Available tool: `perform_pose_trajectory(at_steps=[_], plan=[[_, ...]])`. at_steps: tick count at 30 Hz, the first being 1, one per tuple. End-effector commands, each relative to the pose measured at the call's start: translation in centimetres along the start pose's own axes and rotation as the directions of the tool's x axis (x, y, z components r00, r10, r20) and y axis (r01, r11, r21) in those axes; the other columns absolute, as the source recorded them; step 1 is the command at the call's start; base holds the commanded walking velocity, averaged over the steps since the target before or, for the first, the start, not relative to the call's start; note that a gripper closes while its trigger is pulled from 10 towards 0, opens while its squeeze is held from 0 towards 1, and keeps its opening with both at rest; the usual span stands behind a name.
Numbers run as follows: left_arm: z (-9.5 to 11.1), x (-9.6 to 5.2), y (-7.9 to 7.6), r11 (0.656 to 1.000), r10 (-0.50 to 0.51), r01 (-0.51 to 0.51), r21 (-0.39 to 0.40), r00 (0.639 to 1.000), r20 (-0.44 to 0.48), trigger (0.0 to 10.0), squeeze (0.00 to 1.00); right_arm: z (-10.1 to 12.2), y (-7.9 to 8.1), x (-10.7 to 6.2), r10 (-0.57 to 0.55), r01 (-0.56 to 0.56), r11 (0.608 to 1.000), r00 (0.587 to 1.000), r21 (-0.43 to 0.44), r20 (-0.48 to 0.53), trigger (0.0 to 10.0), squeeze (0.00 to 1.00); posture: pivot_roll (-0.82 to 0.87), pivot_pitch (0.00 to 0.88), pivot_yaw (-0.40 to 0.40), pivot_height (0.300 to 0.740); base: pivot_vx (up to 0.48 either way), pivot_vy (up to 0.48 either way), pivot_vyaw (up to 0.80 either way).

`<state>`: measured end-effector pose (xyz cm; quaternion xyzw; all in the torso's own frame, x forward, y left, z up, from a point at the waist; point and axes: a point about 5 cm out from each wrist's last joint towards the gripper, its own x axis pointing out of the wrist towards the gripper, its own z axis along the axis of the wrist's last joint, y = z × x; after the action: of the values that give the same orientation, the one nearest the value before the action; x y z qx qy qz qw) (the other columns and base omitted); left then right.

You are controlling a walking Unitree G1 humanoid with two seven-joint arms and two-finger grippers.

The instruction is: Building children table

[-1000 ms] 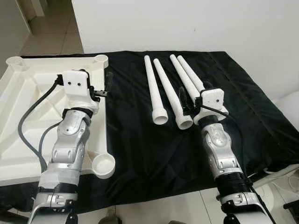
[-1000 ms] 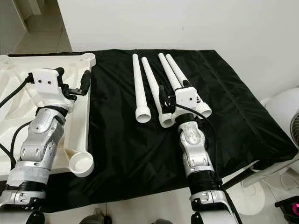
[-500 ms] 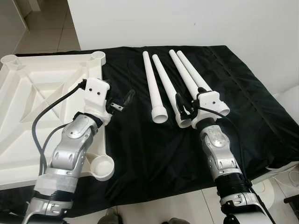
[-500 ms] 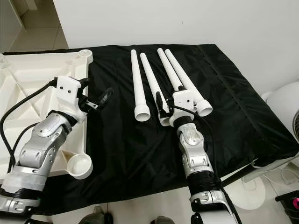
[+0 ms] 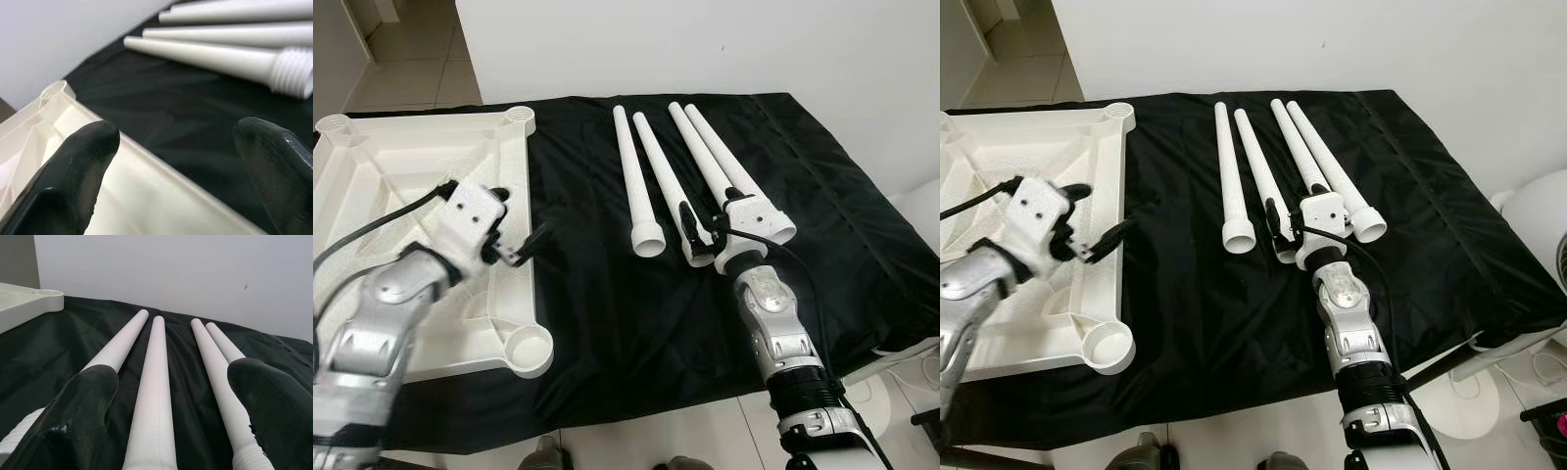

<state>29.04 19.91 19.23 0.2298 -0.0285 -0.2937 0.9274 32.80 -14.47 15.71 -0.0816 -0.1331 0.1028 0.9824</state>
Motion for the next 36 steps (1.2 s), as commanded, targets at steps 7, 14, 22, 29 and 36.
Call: perform_pose_trajectory(at_steps=[7, 14, 22, 29, 36], plan=[[-2.3, -3.1, 1.9, 1.0, 0.011, -0.01, 0.01, 0.986, -0.166, 10.0, 0.0, -0.3, 0.2, -0.3, 0.011, -0.012, 1.0, 1.0, -0.011, -0.021, 10.0, 0.0, -0.03, 0.087, 0.002, 0.74, 0.0, 0.0, 0.0], [-4.0, -6.3, 3.6, 1.0, 0.015, -0.015, 0.004, 0.954, -0.299, 10.0, 0.0, -0.4, 0.2, -0.3, 0.017, -0.018, 1.0, 1.0, -0.019, -0.024, 10.0, 0.0, -0.03, 0.09, -0.003, 0.74, 0.0, 0.0, 0.0], [-4.8, -8.9, 4.5, 1.0, 0.013, -0.014, 0.001, 0.919, -0.395, 10.0, 0.0, -0.5, 0.3, -0.3, 0.029, -0.03, 0.999, 0.999, -0.026, -0.029, 10.0, 0.0, -0.02, 0.089, -0.011, 0.74, 0.0, 0.0, 0.0], [-5.6, -9.0, 3.7, 0.999, -0.026, 0.033, 0.009, 0.896, -0.444, 10.0, 0.0, -0.5, 0.1, -0.3, 0.027, -0.028, 0.999, 0.999, -0.034, -0.031, 10.0, 0.0, -0.03, 0.086, -0.011, 0.74, 0.0, 0.0, 0.0], [-5.5, -7.6, 1.7, 0.989, -0.113, 0.142, 0.033, 0.891, -0.439, 10.0, 0.0, -0.5, 0.0, -0.5, 0.023, -0.024, 0.999, 0.999, -0.04, -0.032, 10.0, 0.0, -0.03, 0.083, -0.008, 0.74, 0.0, 0.0, 0.0]])
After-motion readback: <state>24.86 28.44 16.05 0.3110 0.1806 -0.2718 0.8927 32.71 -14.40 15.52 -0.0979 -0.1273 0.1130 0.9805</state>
